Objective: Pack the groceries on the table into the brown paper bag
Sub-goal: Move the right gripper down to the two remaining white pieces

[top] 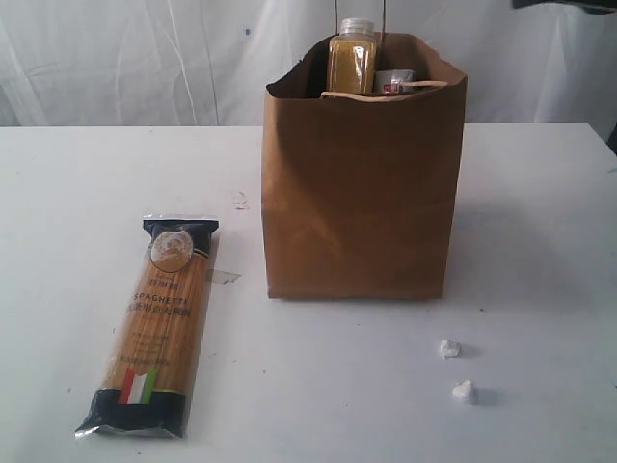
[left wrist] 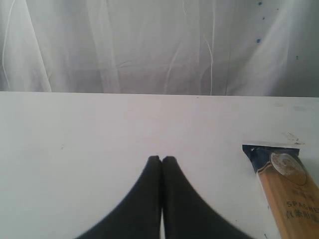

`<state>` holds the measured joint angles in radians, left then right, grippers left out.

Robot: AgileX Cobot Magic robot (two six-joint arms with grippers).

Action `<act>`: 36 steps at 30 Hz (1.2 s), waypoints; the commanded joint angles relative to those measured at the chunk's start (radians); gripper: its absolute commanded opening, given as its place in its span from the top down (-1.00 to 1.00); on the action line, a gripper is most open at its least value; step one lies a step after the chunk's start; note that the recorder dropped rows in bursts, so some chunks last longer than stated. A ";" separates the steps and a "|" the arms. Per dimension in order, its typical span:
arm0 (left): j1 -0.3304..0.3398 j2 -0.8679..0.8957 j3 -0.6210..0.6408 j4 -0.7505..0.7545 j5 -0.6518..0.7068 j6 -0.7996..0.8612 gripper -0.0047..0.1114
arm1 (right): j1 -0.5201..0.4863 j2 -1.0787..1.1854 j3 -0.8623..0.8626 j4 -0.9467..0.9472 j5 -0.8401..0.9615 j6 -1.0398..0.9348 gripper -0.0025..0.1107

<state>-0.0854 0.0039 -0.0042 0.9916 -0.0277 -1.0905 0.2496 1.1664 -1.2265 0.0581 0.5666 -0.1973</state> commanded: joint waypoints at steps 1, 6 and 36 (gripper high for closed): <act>-0.008 -0.004 0.004 0.011 -0.004 0.000 0.91 | -0.002 -0.103 0.095 -0.372 0.013 0.357 0.96; -0.008 -0.004 0.004 0.011 -0.004 0.000 0.91 | -0.002 -0.201 0.233 -0.437 0.040 0.385 0.96; -0.008 -0.004 0.004 0.011 -0.004 0.000 0.91 | 0.226 -0.041 0.670 0.251 -0.117 -0.210 0.96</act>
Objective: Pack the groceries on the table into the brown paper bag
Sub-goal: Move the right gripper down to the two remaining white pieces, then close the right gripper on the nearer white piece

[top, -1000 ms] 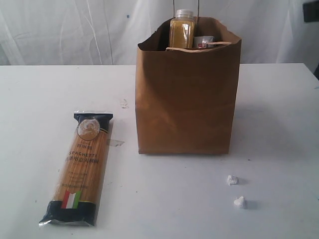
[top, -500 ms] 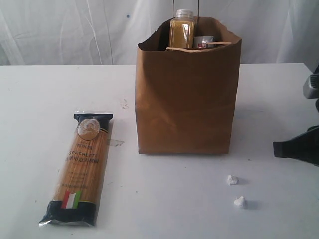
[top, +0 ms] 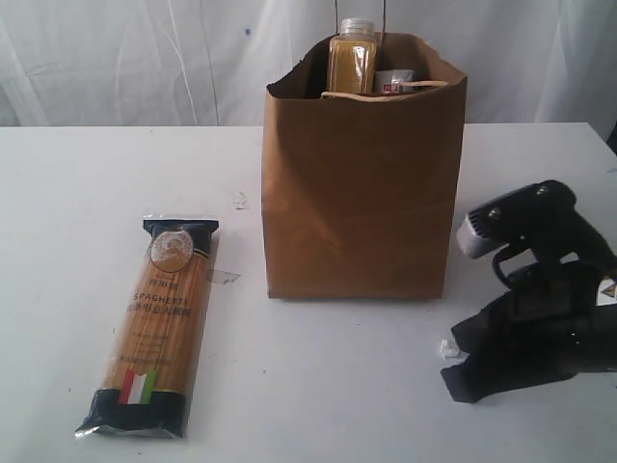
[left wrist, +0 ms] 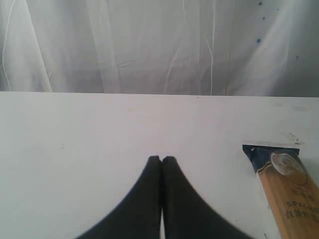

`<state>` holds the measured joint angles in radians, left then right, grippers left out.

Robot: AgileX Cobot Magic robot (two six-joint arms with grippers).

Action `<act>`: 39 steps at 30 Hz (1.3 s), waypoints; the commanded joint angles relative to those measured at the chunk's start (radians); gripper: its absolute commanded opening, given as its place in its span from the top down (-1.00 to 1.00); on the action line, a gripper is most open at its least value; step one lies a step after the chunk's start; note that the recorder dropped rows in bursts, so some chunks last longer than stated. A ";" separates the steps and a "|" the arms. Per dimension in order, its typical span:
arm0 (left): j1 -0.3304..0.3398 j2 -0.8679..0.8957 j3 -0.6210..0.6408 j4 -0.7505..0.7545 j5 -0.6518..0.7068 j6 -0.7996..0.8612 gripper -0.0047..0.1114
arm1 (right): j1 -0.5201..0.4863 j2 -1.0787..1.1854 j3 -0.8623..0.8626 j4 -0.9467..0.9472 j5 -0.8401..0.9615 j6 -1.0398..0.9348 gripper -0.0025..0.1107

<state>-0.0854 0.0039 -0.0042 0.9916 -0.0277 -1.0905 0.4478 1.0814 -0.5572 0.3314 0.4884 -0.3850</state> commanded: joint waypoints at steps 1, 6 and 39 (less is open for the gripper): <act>-0.008 -0.004 0.004 0.011 -0.004 0.000 0.91 | 0.028 0.060 0.000 -0.042 -0.046 -0.022 0.96; -0.008 -0.004 0.004 0.011 -0.004 0.000 0.91 | 0.028 0.176 -0.002 -0.101 -0.075 -0.020 0.94; -0.008 -0.004 0.004 0.011 -0.004 0.000 0.91 | -0.013 0.646 -0.280 -0.383 -0.010 0.385 0.37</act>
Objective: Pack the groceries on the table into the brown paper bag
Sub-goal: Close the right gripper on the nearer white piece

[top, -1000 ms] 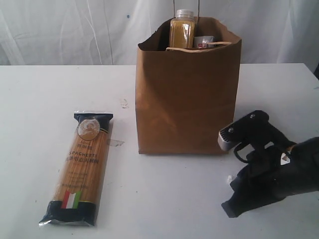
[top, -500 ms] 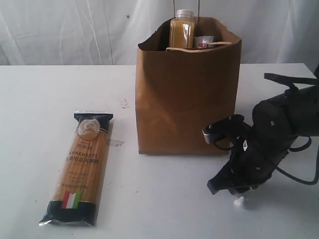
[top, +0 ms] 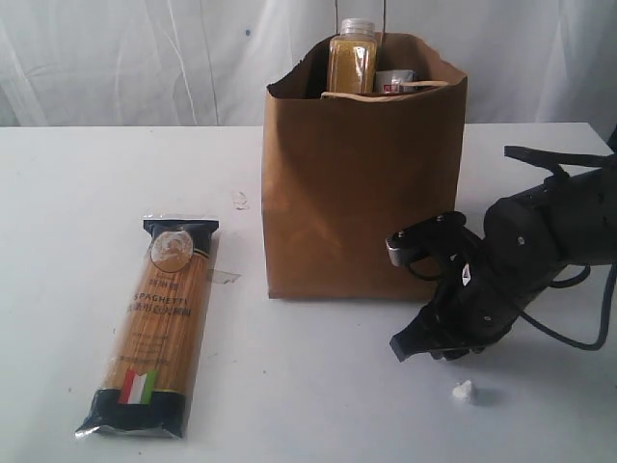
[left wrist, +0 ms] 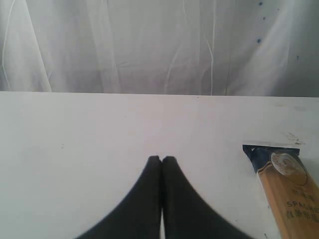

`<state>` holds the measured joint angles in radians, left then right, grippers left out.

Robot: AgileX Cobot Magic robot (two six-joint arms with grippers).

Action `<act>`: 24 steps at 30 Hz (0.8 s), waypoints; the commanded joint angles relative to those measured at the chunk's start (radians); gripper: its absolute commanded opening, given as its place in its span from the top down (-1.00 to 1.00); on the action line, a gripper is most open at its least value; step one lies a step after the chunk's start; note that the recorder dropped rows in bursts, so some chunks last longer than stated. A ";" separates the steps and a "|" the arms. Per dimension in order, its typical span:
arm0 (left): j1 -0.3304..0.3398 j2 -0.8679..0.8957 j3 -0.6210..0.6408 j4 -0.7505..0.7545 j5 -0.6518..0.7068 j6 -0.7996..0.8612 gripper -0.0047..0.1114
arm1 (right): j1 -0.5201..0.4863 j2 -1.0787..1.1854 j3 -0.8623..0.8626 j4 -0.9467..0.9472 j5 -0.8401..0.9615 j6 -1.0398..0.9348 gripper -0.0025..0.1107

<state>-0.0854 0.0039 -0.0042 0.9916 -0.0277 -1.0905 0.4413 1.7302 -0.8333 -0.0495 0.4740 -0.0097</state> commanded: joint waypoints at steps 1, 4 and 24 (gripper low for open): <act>-0.008 -0.004 0.004 0.011 -0.004 0.000 0.91 | -0.006 -0.002 -0.004 -0.002 0.010 0.010 0.37; -0.008 -0.004 0.004 0.011 -0.004 0.000 0.91 | -0.006 -0.002 -0.004 -0.002 0.021 0.010 0.49; -0.008 -0.004 0.004 0.011 -0.004 0.000 0.91 | -0.004 -0.280 0.003 0.096 0.244 -0.038 0.96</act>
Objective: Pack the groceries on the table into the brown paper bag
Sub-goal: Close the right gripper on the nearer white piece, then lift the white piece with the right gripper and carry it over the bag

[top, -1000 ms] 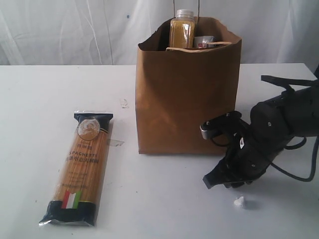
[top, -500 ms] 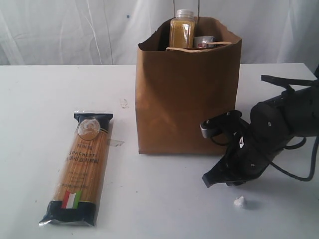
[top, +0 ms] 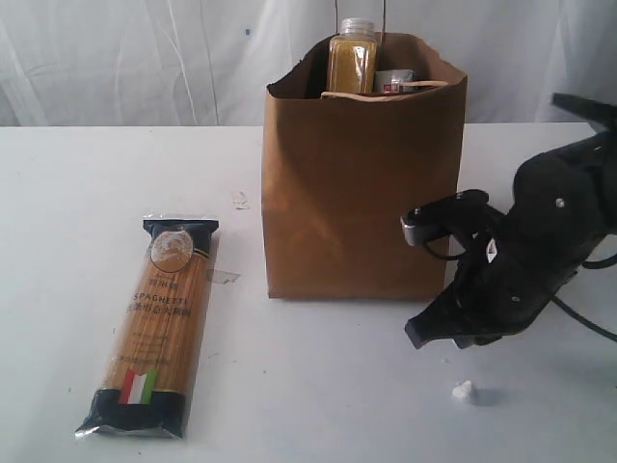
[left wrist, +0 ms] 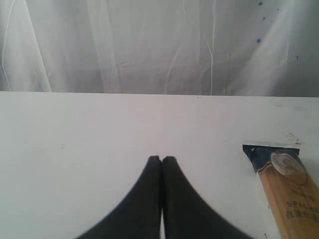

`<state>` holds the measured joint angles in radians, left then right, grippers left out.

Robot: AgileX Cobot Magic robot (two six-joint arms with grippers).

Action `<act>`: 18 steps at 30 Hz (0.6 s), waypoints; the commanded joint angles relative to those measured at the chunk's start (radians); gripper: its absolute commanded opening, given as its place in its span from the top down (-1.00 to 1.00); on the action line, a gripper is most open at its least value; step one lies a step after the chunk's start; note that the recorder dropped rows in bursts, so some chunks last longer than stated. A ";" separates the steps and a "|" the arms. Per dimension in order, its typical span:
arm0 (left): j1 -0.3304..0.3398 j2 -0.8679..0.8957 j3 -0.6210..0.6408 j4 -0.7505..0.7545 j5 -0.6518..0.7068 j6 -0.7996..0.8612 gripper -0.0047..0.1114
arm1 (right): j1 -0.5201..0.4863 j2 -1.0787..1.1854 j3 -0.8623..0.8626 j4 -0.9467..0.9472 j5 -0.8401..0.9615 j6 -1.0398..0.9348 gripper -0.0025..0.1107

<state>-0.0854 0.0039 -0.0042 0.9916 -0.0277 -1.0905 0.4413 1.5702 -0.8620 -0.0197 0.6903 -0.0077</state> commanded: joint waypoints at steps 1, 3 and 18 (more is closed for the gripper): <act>-0.008 -0.004 0.004 0.011 -0.004 0.000 0.91 | -0.004 -0.158 0.047 0.106 0.027 -0.065 0.96; -0.008 -0.004 0.004 0.011 -0.004 0.000 0.91 | -0.004 -0.227 0.084 0.201 0.023 -0.132 0.96; -0.008 -0.004 0.004 0.011 -0.004 0.000 0.91 | -0.004 -0.699 0.357 0.497 -0.319 -0.444 0.96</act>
<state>-0.0854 0.0039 -0.0042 0.9916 -0.0277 -1.0905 0.4413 0.9514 -0.5376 0.4499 0.4455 -0.4140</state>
